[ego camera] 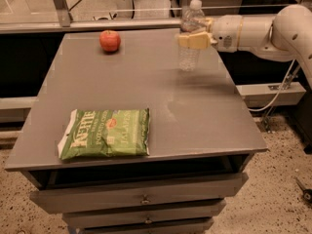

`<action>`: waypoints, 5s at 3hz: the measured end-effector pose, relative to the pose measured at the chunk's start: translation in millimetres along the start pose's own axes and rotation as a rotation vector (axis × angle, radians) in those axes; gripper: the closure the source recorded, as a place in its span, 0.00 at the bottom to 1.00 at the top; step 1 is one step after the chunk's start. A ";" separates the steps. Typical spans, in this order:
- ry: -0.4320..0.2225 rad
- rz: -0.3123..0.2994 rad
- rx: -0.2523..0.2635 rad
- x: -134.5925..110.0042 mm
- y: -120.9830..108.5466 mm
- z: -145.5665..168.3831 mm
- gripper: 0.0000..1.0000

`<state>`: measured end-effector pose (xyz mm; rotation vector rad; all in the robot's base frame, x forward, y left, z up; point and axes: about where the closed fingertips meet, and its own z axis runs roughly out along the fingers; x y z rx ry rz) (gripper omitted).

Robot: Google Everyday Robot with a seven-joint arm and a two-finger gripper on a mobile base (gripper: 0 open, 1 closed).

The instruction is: Move water bottle near green jalapeno chip bag

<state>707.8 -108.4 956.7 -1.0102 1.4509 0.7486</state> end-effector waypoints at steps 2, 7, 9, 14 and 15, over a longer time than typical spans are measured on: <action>-0.010 -0.020 -0.136 4.0 101.6 39.9 1.00; -0.024 -0.001 -0.252 -6.4 204.3 87.0 0.63; -0.013 -0.010 -0.254 4.4 206.3 85.7 0.17; 0.019 -0.233 -0.109 -90.8 132.0 -28.0 0.00; -0.016 -0.279 -0.068 -124.6 116.2 -53.7 0.00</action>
Offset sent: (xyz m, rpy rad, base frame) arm -0.1244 0.1297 -0.0403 -0.0162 0.0119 0.2280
